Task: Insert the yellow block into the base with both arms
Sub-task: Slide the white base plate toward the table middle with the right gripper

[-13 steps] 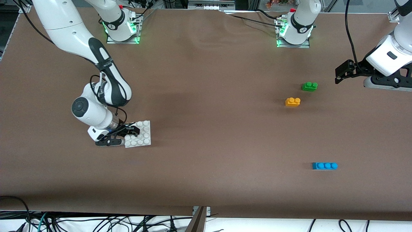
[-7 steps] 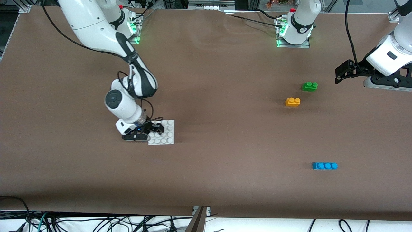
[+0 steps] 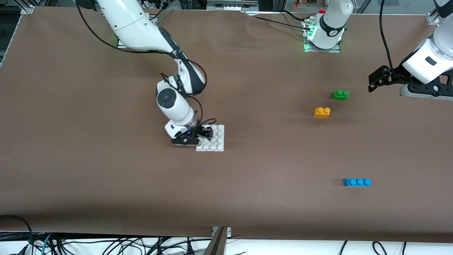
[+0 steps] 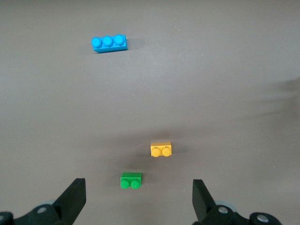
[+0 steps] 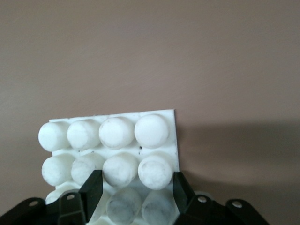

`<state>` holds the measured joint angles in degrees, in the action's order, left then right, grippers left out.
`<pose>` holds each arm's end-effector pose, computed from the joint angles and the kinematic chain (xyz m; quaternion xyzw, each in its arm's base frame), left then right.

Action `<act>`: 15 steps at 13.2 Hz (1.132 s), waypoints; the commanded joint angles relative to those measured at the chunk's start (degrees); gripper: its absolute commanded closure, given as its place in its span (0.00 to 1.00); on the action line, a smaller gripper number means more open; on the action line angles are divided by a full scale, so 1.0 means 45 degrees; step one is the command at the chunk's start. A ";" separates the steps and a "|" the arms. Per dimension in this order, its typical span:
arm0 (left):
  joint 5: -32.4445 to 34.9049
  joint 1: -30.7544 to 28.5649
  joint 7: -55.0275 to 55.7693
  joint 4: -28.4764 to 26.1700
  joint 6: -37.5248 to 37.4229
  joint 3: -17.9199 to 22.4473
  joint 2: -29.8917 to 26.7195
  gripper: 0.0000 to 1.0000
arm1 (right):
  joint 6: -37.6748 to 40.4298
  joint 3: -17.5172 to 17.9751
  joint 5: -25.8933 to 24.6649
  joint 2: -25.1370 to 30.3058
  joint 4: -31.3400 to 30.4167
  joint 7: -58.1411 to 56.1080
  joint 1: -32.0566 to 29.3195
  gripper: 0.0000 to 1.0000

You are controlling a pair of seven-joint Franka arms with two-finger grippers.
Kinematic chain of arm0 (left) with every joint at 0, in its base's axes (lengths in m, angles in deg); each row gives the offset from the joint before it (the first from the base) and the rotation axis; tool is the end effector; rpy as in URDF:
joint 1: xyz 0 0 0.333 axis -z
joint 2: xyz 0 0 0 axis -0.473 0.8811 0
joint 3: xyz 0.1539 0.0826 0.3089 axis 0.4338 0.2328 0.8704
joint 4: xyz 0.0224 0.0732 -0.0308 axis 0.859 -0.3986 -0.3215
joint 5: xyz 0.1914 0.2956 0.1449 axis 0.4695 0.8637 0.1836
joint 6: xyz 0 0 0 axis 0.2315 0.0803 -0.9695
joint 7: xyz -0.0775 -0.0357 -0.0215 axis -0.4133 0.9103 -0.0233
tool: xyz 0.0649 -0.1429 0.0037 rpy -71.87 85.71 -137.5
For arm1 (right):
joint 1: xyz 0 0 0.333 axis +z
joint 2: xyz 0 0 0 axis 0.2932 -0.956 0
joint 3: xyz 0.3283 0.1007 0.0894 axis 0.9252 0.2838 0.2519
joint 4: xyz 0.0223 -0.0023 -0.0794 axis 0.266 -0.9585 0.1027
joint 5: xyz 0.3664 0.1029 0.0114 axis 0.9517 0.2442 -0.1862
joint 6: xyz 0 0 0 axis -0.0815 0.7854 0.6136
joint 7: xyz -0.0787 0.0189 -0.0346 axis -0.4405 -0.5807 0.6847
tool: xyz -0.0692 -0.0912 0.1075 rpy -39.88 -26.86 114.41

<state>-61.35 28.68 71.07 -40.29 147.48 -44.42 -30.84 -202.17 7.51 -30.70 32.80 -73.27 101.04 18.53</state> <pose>0.5348 -0.0387 0.5836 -0.9991 0.0422 0.0095 0.0016 0.5795 0.4296 0.1690 -0.9886 0.0482 -0.0634 0.1275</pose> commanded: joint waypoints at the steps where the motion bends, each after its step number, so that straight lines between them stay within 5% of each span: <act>1: 0.0259 0.0016 0.0103 0.0084 0.0026 -0.0027 -0.0032 0.00 | -0.0110 -0.0178 0.0182 -0.0727 0.0903 0.0597 0.0917 0.31; 8: 0.0259 0.0016 0.0103 0.0084 0.0026 -0.0027 -0.0032 0.00 | -0.0110 -0.1544 0.0064 -0.1391 0.1978 0.2102 0.3672 0.31; 15: 0.0239 0.0016 0.0103 0.0084 0.0006 -0.0027 -0.0032 0.00 | -0.0188 -0.1643 -0.0775 -0.1392 0.1978 0.2006 0.3733 0.31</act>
<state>-61.35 28.68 71.07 -40.29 147.48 -44.42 -30.84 -202.46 0.91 -32.74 28.36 -66.13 109.62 34.80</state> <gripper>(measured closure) 0.000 0.308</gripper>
